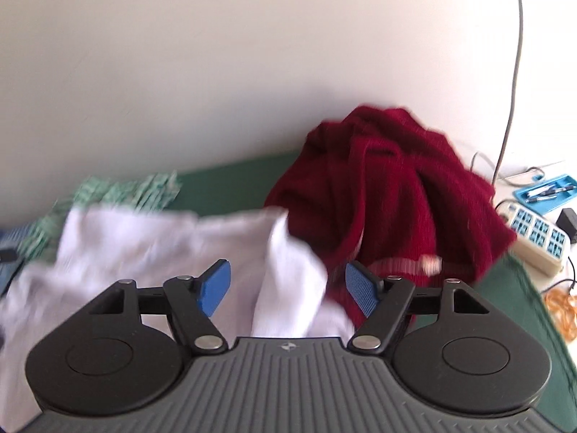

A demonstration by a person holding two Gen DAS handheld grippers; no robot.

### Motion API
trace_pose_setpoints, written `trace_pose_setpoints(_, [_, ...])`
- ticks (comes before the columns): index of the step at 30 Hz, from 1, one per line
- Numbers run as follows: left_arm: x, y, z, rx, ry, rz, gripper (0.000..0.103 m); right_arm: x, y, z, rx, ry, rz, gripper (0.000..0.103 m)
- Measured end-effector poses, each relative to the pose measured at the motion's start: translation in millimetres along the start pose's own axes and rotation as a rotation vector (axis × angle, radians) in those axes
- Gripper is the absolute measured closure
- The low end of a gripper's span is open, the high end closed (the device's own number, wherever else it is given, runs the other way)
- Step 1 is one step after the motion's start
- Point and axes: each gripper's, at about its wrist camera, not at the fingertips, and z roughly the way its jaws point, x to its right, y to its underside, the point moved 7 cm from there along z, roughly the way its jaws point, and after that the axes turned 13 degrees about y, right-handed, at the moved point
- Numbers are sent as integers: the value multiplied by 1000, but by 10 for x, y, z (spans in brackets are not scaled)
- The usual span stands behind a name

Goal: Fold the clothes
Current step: 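Lower the held T-shirt onto the green sheet with both grippers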

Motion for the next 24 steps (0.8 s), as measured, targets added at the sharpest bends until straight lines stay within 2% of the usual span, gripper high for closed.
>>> trace_pose_setpoints(1, [61,71,61,-19,-32,46,34,-55,95,39,-9,34,-61,30])
trace_pose_setpoints(3, [15,181,258,-76,-74,60,59,-145,220,164,-7,115,-163,33])
trace_pose_setpoints(4, [-30,231,366,-106,-92,56,67,-152,249,225,-16,119,-172,52])
trace_pose_setpoints(5, [-118,265,442,-129,-107,30,91,-131,255,285,-44,116,-152,96])
trace_pose_setpoints(6, [-238,286,494,-147,-119,-13,96,-51,203,297,-61,120,-91,96])
trace_pose_setpoints(8, [-472,306,568,-169,-154,-87,96,116,-59,206,25,162,12,97])
trace_pose_setpoints(10, [-703,275,571,-155,-211,-132,96,295,-372,124,106,218,63,97])
trace_pose_setpoints(12, [-840,224,617,-148,-217,-170,93,439,-626,245,124,272,91,97])
trace_pose_setpoints(13, [-864,215,661,-154,-218,-173,93,479,-672,395,94,312,69,94])
trace_pose_setpoints(14, [-865,220,716,-166,-221,-166,93,503,-659,582,38,353,29,88])
trace_pose_setpoints(16, [-837,235,797,-186,-240,-130,92,549,-633,847,-42,429,-36,87])
trace_pose_setpoints(18, [-730,252,750,-183,-258,-66,91,554,-612,746,-1,482,-42,88])
trace_pose_setpoints(19, [-708,261,679,-173,-245,-55,90,518,-623,607,54,494,-38,80])
trace_pose_setpoints(20, [-686,271,607,-163,-233,-44,84,475,-614,464,97,517,-44,57])
trace_pose_setpoints(22, [-697,275,385,-131,-187,-72,77,359,-564,192,159,561,-76,39])
trace_pose_setpoints(23, [-710,274,263,-113,-161,-93,65,280,-550,84,185,543,-87,41])
trace_pose_setpoints(24, [-726,266,120,-85,-143,-117,50,175,-521,3,200,475,-94,43])
